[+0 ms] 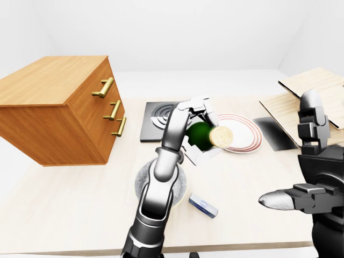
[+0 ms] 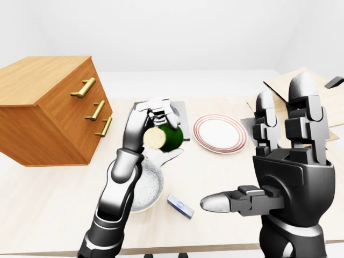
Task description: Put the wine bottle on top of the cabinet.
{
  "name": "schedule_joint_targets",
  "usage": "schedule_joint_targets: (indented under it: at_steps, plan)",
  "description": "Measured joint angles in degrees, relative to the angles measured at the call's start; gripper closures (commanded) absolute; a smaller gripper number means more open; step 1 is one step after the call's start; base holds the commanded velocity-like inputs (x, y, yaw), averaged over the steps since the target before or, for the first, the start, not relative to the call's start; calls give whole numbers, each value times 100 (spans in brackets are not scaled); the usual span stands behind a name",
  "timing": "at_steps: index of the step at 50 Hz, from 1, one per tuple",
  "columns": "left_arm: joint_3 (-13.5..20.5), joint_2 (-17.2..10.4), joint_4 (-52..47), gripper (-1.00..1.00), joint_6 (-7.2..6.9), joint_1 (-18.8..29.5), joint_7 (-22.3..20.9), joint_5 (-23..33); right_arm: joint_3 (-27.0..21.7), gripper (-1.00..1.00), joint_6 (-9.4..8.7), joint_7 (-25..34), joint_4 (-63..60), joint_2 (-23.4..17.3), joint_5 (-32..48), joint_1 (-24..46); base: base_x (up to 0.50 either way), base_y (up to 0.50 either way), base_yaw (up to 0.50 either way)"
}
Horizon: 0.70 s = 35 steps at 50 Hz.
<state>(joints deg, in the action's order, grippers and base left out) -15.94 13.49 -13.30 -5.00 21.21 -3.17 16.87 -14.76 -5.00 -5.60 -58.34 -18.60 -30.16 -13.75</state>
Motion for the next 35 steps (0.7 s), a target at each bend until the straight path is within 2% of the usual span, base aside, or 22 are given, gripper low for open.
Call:
schedule_joint_targets:
  at_steps: [10, 17, 24, 35]
  plan:
    - [246, -224, -1056, 98, 0, 419, -236, -61, -872, -100, 0, 1322, -7, 1272, 478, -381, 0, 0, 0]
    - [678, -567, -1886, 98, 0, 1184, -527, -146, -1212, -100, 0, 2023, 211, 1926, 858, -413, 0, 0, 0]
    - [1396, -1173, -2145, 98, 0, 2207, -581, -616, -1358, -100, 0, 2382, 481, 2272, 1088, -420, 0, 0, 0]
    - [2229, -2275, -1613, 97, 0, 3443, -222, -1638, -1431, -100, 0, 2610, 819, 2491, 1239, -455, 0, 0, 0]
